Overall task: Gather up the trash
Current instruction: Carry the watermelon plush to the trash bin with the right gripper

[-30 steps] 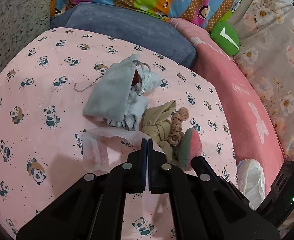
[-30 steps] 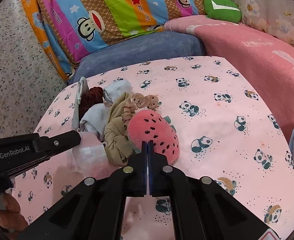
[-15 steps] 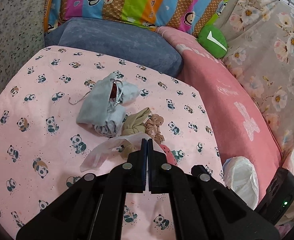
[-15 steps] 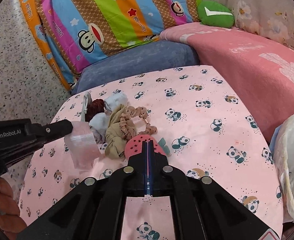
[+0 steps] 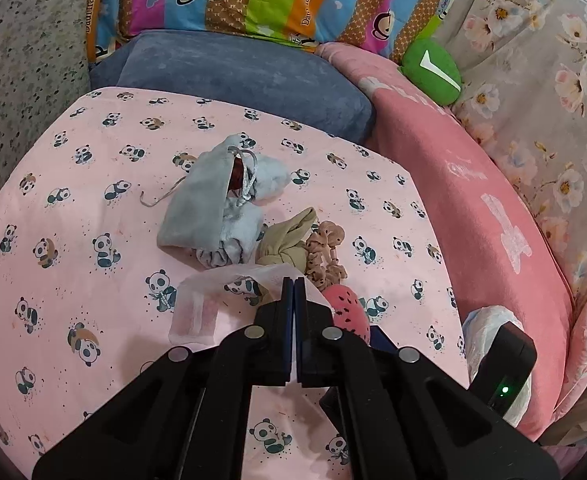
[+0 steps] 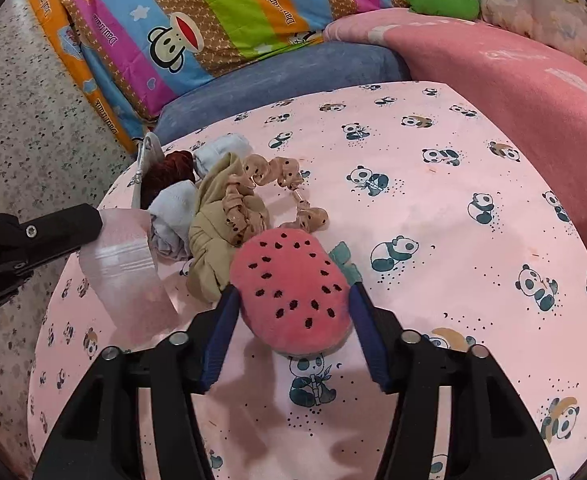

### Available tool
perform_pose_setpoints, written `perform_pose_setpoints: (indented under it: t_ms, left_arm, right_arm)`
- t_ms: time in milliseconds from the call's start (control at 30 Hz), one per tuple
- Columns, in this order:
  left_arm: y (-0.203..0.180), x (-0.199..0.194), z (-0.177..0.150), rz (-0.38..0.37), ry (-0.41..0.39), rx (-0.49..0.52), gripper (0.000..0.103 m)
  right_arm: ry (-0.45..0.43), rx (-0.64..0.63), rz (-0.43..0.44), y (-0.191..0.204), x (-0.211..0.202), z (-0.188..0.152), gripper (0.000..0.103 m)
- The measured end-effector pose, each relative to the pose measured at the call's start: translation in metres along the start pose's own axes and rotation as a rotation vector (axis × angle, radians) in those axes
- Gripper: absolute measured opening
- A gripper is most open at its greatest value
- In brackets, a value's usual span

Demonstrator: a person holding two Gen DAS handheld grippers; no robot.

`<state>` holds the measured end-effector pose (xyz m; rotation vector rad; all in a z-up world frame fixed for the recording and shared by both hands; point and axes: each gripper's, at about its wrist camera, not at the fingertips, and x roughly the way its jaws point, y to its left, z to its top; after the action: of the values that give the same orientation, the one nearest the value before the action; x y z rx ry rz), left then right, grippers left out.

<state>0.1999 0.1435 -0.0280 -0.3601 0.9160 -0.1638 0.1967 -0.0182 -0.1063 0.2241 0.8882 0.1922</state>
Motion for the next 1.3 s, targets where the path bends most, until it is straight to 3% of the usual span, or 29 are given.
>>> perform_pose_setpoints:
  t_ms: [100, 333, 633, 867, 1300]
  left_arm:
    - [-0.002, 0.002, 0.0, 0.002, 0.005, 0.01, 0.0]
    - [-0.03, -0.004, -0.004, -0.026, 0.0, 0.051, 0.0]
    - [-0.112, -0.015, -0.018, -0.122, 0.004, 0.18, 0.0]
    - [-0.186, -0.016, -0.041, -0.219, 0.036, 0.295, 0.0]
    - [-0.301, -0.007, -0.09, -0.358, 0.115, 0.486, 0.001]
  right_arm:
    - [-0.011, -0.006, -0.005, 0.0, -0.006, 0.0, 0.04]
    - [-0.082, 0.022, -0.04, -0.012, -0.051, 0.0, 0.039]
    - [-0.175, 0.117, -0.128, -0.063, -0.128, -0.013, 0.039]
    - [-0.256, 0.198, -0.25, -0.122, -0.185, -0.026, 0.039]
    - [-0.314, 0.345, -0.375, -0.209, -0.241, -0.052, 0.039]
